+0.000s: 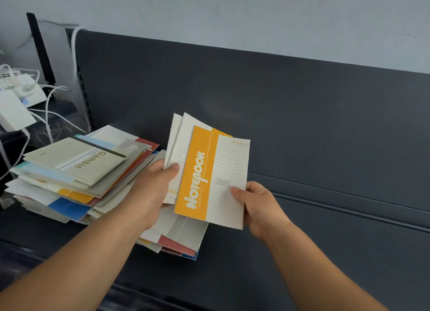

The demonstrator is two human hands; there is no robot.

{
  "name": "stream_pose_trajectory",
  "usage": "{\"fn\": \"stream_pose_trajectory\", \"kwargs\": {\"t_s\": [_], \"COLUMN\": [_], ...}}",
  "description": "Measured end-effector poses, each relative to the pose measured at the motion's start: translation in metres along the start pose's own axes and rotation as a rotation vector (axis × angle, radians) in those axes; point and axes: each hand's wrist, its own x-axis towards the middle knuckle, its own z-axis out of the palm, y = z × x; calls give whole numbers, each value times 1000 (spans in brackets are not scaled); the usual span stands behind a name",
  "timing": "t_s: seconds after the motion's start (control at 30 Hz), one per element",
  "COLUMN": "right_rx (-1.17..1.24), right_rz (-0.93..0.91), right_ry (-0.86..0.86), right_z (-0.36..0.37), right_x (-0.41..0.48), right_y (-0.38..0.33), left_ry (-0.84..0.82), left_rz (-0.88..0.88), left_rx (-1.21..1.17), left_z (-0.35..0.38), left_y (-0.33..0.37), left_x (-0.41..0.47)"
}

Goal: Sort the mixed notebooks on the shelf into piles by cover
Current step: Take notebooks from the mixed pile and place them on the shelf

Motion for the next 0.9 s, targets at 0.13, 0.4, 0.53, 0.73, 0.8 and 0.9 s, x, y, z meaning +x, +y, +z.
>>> {"fn": "stream_pose_trajectory", "kwargs": {"t_s": [0.13, 0.4, 0.53, 0.73, 0.8, 0.9], "right_rx": [-30, -44, 85, 158, 133, 89], "right_rz": [-81, -224, -231, -230, -230, -223], "right_ry": [160, 357, 355, 371, 361, 341], "right_z": [-37, -125, -160, -198, -209, -227], "right_x": [-4, -24, -33, -44, -47, -51], "right_y": [-11, -35, -41, -37, -38, -42], "left_ry": [-16, -99, -136, -195, -213, -236], "left_rz": [43, 95, 100, 92, 95, 99], "left_rx": [-20, 32, 38, 15, 17, 34], "left_z": [21, 71, 100, 136, 146, 158], "left_y": [2, 1, -1, -4, -5, -6], "left_x": [0, -8, -14, -24, -28, -33]}}
